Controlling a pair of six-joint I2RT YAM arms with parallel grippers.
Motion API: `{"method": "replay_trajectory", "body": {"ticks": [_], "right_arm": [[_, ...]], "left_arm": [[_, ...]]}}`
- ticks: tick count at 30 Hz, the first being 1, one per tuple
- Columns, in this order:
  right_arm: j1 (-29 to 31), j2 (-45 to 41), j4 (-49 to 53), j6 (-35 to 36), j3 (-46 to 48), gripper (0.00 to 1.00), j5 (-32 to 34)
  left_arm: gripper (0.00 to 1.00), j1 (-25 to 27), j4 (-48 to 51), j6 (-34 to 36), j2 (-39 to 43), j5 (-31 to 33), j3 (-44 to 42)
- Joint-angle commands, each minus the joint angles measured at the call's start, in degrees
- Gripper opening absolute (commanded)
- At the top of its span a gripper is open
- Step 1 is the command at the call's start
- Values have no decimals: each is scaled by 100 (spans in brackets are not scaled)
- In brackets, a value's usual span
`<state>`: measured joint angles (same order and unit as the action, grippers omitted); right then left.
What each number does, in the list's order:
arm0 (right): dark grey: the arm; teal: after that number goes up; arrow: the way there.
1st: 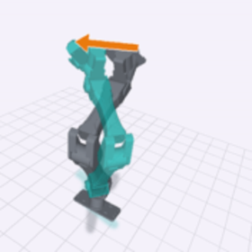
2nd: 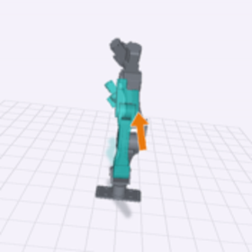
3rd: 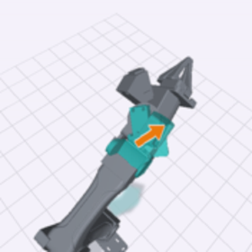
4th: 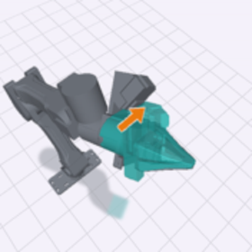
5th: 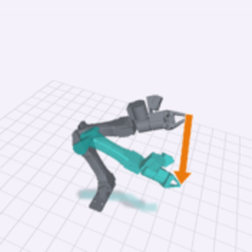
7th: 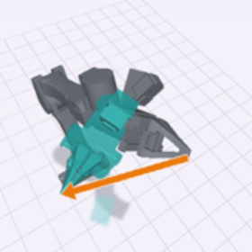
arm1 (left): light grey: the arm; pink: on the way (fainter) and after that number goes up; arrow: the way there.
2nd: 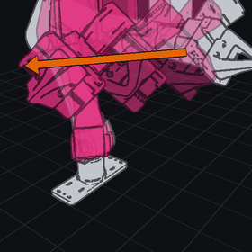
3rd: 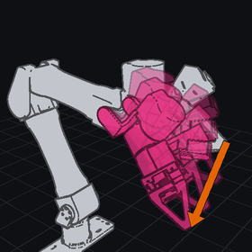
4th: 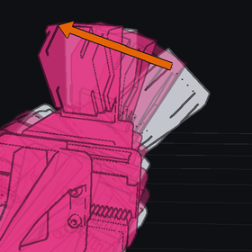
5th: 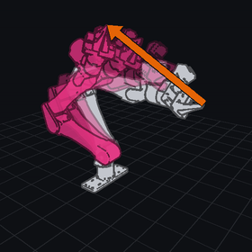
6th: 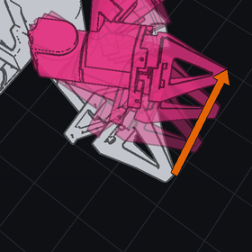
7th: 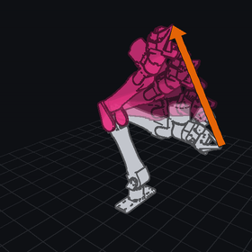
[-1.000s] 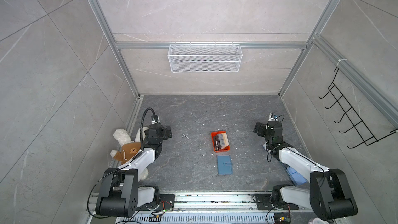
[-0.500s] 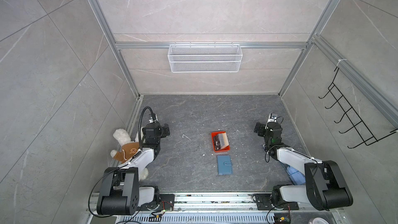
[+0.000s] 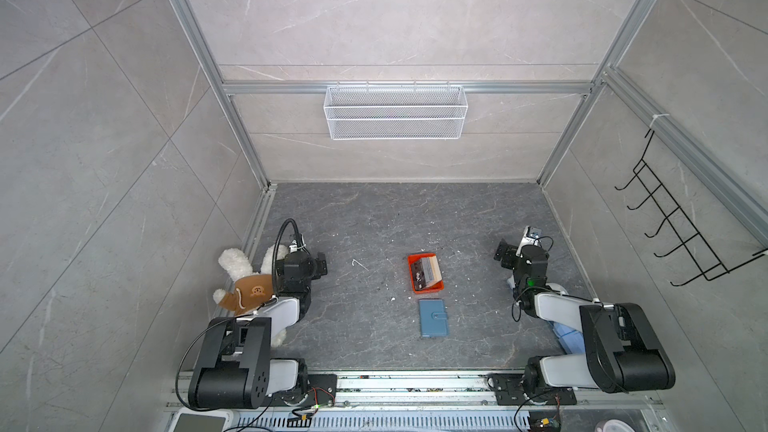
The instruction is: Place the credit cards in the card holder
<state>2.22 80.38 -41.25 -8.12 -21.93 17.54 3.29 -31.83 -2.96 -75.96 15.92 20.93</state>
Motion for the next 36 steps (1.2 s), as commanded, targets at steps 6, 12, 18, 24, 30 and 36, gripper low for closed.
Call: {"method": "replay_trajectory", "body": {"ticks": [6, 12, 18, 24, 30, 36], "right_arm": [[-20, 111, -277, -60, 42, 100, -7], [-11, 165, -458, 59, 99, 100, -212], [-10, 264, -594, 138, 119, 100, -374], [11, 326, -425, 178, -10, 100, -384], [69, 369, -305, 214, -101, 100, -295], [81, 365, -331, 214, -79, 100, -295]], "left_arm": [[100, -205, -1570, 240, -600, -61, -126], [100, -293, -1387, 179, -790, -164, 58], [100, -499, -1586, 279, -997, -1019, 23], [100, -512, -1642, 296, -998, -1097, -24], [100, -511, -1634, 296, -997, -1104, -20], [100, -525, -1643, 322, -984, -1231, -27]]}}
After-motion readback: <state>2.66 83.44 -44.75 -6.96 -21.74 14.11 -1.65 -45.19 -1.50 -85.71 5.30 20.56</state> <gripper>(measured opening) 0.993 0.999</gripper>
